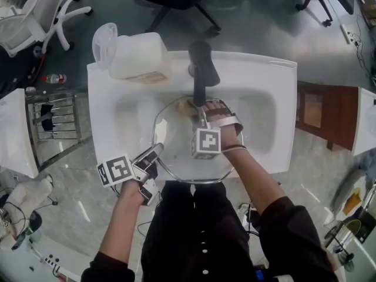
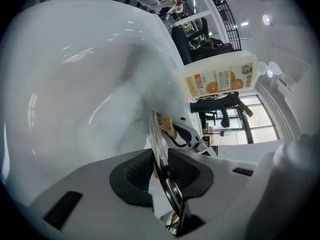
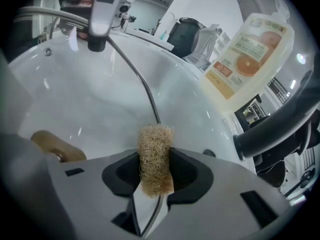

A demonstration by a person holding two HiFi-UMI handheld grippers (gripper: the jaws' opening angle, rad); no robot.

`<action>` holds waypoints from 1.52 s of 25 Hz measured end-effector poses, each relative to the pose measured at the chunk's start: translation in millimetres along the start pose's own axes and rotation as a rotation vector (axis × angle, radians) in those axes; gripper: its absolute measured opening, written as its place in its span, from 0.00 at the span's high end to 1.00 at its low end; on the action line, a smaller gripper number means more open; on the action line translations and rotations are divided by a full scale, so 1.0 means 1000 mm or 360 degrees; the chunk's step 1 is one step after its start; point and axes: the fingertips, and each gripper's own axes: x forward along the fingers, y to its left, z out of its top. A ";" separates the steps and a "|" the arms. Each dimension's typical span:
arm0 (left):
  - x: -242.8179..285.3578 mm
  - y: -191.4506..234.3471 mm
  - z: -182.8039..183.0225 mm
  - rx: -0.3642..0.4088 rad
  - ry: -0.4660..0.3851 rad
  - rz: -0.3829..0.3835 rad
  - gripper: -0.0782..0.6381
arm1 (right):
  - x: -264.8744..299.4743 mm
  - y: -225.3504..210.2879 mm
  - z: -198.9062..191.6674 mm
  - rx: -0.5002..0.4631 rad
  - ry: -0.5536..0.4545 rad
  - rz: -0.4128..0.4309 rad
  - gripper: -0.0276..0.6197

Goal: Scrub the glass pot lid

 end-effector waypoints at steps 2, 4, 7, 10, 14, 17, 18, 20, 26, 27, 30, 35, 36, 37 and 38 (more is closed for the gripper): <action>0.000 0.001 0.002 0.0028 -0.0004 0.0011 0.75 | -0.004 -0.001 -0.012 -0.0013 0.0025 0.0017 0.73; 0.001 0.000 0.000 -0.0036 -0.0013 -0.0007 0.75 | -0.009 -0.002 -0.024 -0.0044 0.0046 0.0031 0.73; 0.001 0.000 -0.001 -0.0056 -0.0014 -0.0015 0.75 | -0.016 0.000 -0.042 -0.0121 0.0067 0.0056 0.73; 0.001 0.000 -0.001 -0.0067 -0.0019 -0.0021 0.75 | -0.028 -0.001 -0.053 -0.0198 0.0080 0.0099 0.73; 0.001 0.000 -0.001 -0.0089 -0.0027 -0.0028 0.75 | -0.041 0.011 -0.079 -0.0292 0.0162 0.0174 0.73; 0.001 0.000 -0.001 -0.0084 -0.0021 -0.0023 0.75 | -0.055 0.019 -0.083 -0.0332 0.0164 0.0256 0.73; 0.001 0.000 -0.001 -0.0080 -0.0020 -0.0022 0.75 | -0.059 0.021 -0.084 -0.0351 0.0165 0.0277 0.73; 0.001 0.000 -0.001 -0.0076 -0.0017 -0.0022 0.75 | -0.067 0.025 -0.088 -0.0380 0.0170 0.0314 0.73; 0.000 0.001 -0.002 -0.0073 -0.0004 -0.0020 0.75 | -0.079 0.022 -0.083 -0.0331 0.0159 0.0311 0.73; 0.000 0.001 -0.003 -0.0069 -0.0002 -0.0019 0.75 | -0.080 0.017 -0.076 -0.0288 0.0136 0.0284 0.73; 0.000 0.000 -0.003 -0.0060 -0.0001 -0.0016 0.75 | -0.082 0.003 -0.037 -0.0163 0.0008 0.0218 0.73; 0.000 -0.001 -0.002 -0.0051 0.0004 -0.0028 0.75 | -0.069 -0.004 0.039 -0.0098 -0.0210 0.0156 0.73; 0.000 -0.001 -0.002 -0.0051 0.0006 -0.0030 0.75 | -0.065 -0.003 0.052 -0.0087 -0.0240 0.0156 0.73; 0.000 -0.001 -0.002 -0.0051 0.0007 -0.0031 0.75 | -0.061 0.000 0.063 -0.0076 -0.0266 0.0161 0.73; 0.000 -0.001 -0.002 -0.0051 0.0008 -0.0033 0.75 | -0.056 0.003 0.071 -0.0068 -0.0285 0.0163 0.73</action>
